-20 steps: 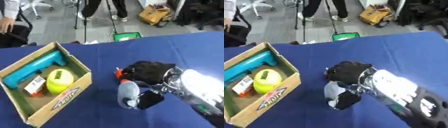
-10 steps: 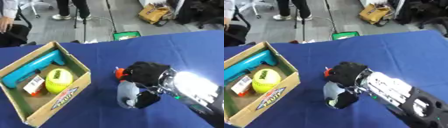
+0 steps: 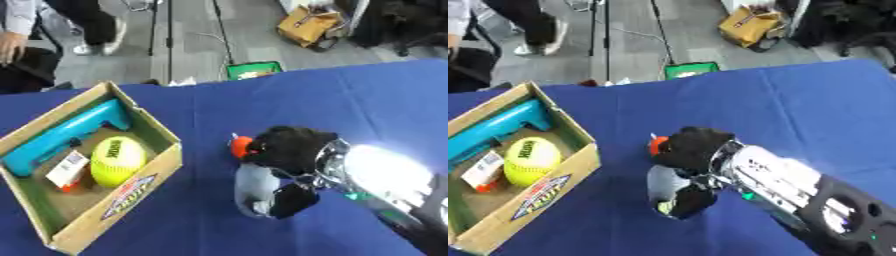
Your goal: Pick up objects on the table and place them in the box.
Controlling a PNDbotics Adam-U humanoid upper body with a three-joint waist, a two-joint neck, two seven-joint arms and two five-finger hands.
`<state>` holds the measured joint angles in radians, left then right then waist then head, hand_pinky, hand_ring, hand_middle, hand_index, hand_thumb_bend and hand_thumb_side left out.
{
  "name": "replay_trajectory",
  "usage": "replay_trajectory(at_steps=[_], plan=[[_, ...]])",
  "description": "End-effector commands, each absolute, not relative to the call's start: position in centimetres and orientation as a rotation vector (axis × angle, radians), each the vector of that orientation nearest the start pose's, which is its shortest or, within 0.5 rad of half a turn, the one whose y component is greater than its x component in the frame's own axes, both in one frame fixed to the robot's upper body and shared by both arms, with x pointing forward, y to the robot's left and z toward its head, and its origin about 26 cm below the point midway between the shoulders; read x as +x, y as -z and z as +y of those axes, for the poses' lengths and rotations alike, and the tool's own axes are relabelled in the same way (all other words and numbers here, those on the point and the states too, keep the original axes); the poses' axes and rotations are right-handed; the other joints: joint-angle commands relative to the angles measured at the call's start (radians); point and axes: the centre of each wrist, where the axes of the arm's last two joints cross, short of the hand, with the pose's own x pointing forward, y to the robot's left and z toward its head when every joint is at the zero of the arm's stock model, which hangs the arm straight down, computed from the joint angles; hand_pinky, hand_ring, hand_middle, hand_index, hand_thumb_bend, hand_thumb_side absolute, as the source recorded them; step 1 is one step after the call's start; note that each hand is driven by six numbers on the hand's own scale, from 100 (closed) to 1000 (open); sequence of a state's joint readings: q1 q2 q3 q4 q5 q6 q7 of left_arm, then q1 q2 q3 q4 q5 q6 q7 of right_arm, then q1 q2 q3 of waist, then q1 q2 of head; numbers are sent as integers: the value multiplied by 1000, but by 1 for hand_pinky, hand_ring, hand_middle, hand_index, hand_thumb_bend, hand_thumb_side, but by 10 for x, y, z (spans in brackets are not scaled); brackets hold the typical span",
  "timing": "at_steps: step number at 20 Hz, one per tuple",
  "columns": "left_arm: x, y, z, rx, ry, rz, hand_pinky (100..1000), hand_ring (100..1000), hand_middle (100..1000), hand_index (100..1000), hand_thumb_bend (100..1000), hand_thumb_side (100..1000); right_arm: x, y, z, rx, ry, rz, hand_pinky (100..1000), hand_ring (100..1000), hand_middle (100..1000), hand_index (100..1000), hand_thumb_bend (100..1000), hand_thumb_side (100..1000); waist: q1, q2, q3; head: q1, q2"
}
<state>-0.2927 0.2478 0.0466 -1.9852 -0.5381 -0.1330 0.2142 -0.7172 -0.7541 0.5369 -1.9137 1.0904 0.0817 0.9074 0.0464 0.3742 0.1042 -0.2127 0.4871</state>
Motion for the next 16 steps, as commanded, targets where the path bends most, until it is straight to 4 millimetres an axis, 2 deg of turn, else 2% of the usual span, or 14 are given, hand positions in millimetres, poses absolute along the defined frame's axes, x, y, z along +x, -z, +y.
replay_trajectory(at_steps=[1,11,16], plan=[[300,-201,262,849,376,-2429,1000,915,981,856,100,893,316,-262,-194,-1239,-2106,-1022,1000,1000,969,1000,339,980,-2,-15,2,-2,-11],[300,-201,262,848,375,-2429,1000,916,981,856,100,892,311,-269,-191,-1184,-2062,-1090,1000,980,945,1000,307,967,1,-11,4,-3,-16],[300,-201,262,848,375,-2430,1000,916,981,855,100,890,308,-271,-190,-1151,-2037,-1116,978,972,973,1000,299,932,2,-9,3,-2,-17]])
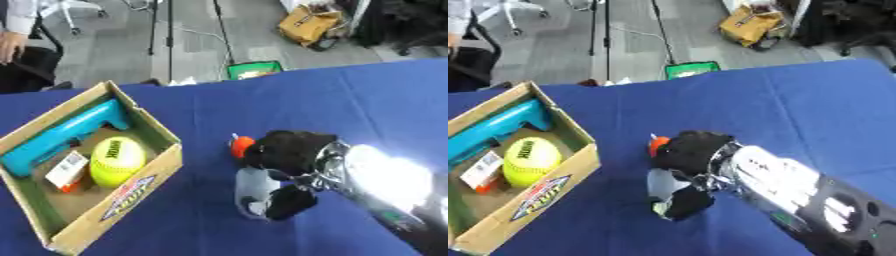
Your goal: Pick up objects on the table and place them in the box.
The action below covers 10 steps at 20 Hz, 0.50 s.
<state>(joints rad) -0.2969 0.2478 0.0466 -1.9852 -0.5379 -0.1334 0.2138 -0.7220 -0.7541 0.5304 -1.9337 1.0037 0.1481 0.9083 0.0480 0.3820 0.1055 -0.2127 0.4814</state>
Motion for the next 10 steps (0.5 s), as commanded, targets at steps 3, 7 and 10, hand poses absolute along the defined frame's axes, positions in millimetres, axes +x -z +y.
replay_trajectory(at_steps=[3,7,10], plan=[[300,-201,262,847,375,-2431,1000,916,980,854,100,888,308,-272,-190,-1152,-2028,-1118,987,978,975,1000,311,921,2,-16,2,-2,-11],[300,-201,262,846,375,-2431,1000,916,980,853,100,887,309,-271,-191,-1144,-2020,-1114,976,973,978,1000,288,927,3,-15,2,-3,-13],[300,-201,262,845,375,-2432,1000,915,979,853,100,886,309,-271,-191,-1131,-2013,-1117,977,973,983,1000,285,929,4,-14,2,-4,-15]])
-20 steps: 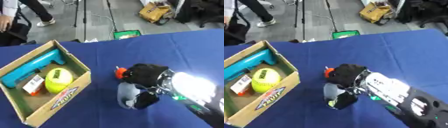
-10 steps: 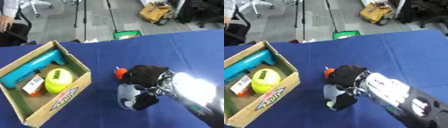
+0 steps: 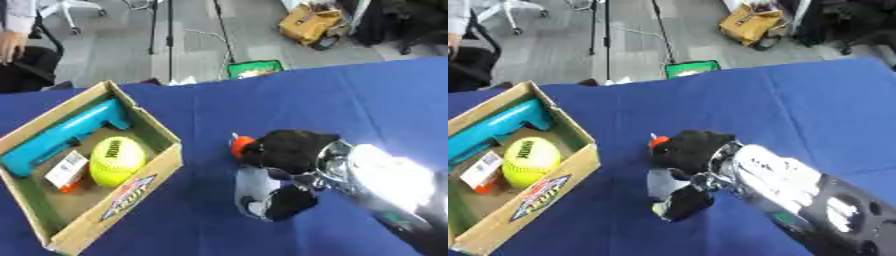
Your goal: Pick up objects on the table and place them in the box.
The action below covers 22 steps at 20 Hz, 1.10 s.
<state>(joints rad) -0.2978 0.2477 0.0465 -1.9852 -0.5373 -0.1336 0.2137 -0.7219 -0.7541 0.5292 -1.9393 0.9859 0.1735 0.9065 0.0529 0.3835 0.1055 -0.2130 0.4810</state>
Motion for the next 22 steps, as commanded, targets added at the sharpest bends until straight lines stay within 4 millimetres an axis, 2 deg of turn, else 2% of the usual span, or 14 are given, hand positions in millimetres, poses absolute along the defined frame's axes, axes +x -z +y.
replay_trajectory(at_steps=[1,11,16,22], plan=[[300,-201,262,846,374,-2432,1000,916,979,853,100,887,309,-271,-191,-1129,-2012,-1117,978,973,982,1000,285,930,0,-15,2,-4,-15],[300,-201,262,842,372,-2436,1000,916,980,854,100,886,310,-271,-192,-1124,-2000,-1116,975,965,964,1000,280,979,4,-12,3,3,-20],[300,-201,262,842,369,-2435,1000,916,980,854,100,886,309,-271,-193,-1099,-1989,-1128,971,964,981,1000,281,983,5,-14,2,72,-27],[301,-202,262,842,367,-2436,1000,916,980,853,100,886,307,-274,-193,-1057,-1973,-1148,956,956,981,1000,261,991,6,-14,1,118,-39]])
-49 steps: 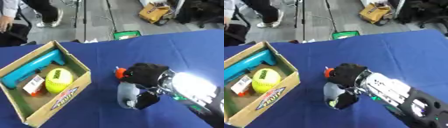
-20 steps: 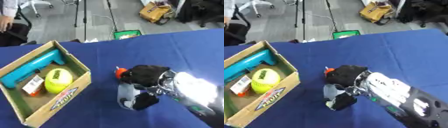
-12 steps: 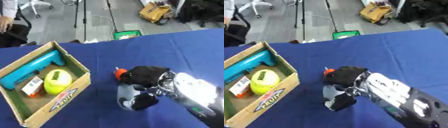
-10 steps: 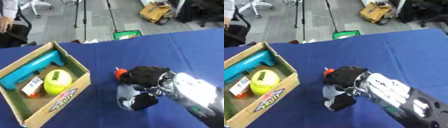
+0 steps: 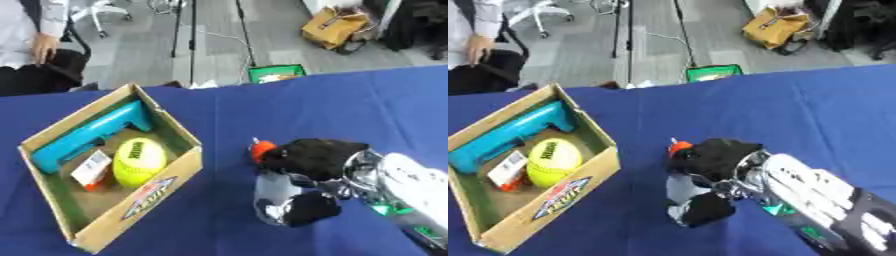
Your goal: Pick up objects on the table and place them in the box.
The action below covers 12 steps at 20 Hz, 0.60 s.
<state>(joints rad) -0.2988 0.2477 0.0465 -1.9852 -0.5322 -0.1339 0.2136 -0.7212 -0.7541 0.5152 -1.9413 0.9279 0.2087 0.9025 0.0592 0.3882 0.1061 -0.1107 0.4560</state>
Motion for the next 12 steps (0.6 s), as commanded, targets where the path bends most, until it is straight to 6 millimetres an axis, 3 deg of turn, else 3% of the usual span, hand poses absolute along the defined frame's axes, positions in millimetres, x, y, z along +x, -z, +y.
replay_trajectory(at_steps=[1,9,12], plan=[[301,-202,262,842,367,-2436,1000,916,980,854,100,886,307,-274,-194,-1050,-1971,-1151,954,955,981,1000,259,991,-1,-19,0,19,-15],[301,-202,262,845,364,-2436,1000,916,981,856,100,886,307,-274,-194,-1031,-1960,-1155,967,965,990,1000,256,998,0,-18,0,14,-20],[300,-202,262,845,362,-2435,1000,916,982,856,100,886,308,-273,-195,-1034,-1958,-1149,975,969,996,1000,254,1000,1,-19,-1,-12,-12]])
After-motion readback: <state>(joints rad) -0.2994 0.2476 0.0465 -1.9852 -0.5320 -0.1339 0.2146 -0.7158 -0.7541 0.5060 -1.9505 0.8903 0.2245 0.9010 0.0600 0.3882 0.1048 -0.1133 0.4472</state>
